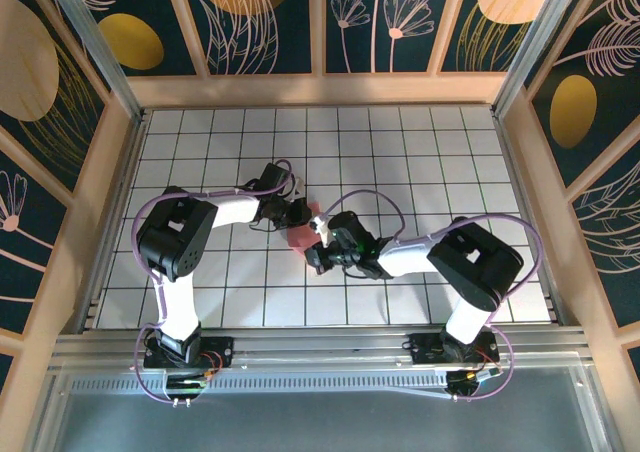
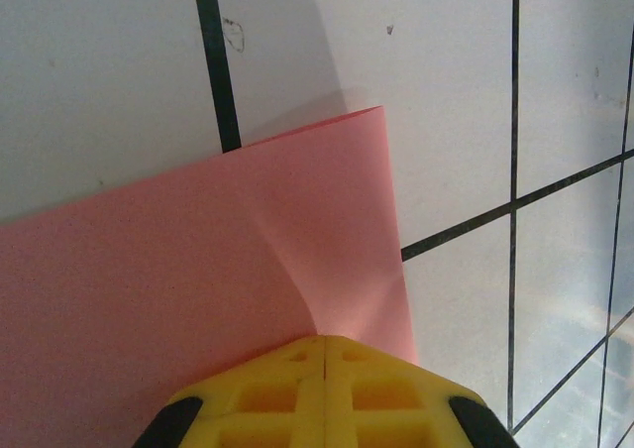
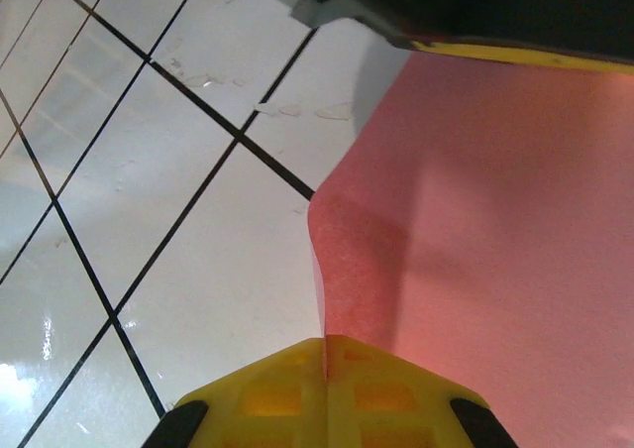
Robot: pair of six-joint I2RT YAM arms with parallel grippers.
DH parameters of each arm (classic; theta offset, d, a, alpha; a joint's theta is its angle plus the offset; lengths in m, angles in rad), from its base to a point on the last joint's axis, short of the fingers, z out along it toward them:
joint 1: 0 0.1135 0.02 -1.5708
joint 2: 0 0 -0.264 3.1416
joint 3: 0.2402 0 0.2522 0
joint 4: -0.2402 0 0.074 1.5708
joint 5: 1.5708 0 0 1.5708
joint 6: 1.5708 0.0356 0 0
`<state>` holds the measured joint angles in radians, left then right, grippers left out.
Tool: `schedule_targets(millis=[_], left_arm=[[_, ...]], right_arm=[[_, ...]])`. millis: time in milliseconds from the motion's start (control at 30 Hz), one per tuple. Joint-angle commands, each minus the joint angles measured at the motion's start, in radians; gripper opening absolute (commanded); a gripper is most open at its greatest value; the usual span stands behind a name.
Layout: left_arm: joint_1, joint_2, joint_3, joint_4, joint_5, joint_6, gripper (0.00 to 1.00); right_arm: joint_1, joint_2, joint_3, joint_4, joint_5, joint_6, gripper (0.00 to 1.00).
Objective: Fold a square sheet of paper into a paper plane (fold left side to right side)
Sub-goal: Third fold the triangle at the center of the table.
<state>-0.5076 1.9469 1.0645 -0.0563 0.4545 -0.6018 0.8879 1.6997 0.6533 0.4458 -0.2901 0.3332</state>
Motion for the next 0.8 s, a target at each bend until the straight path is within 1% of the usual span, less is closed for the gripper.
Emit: schedule_targets(millis=[0,100,500,767], left_arm=[[-0.011,0.05,-0.004,-0.051,-0.061,0.025,0.05],[-0.012,0.049,-0.001,-0.051,-0.065,0.023,0.05],[-0.019,0.052,0.003,-0.058,-0.073,0.022,0.05],[-0.019,0.053,0.009,-0.062,-0.076,0.023,0.05]], right_arm=[[-0.029,-0.029,-0.011,0.018,-0.05,0.061,0.0],[-0.045,-0.015,0.007,-0.023,-0.043,0.073,0.0],[-0.081,0.001,0.051,-0.112,0.048,0.089,0.0],[-0.09,0.017,0.079,-0.143,0.067,0.078,0.0]])
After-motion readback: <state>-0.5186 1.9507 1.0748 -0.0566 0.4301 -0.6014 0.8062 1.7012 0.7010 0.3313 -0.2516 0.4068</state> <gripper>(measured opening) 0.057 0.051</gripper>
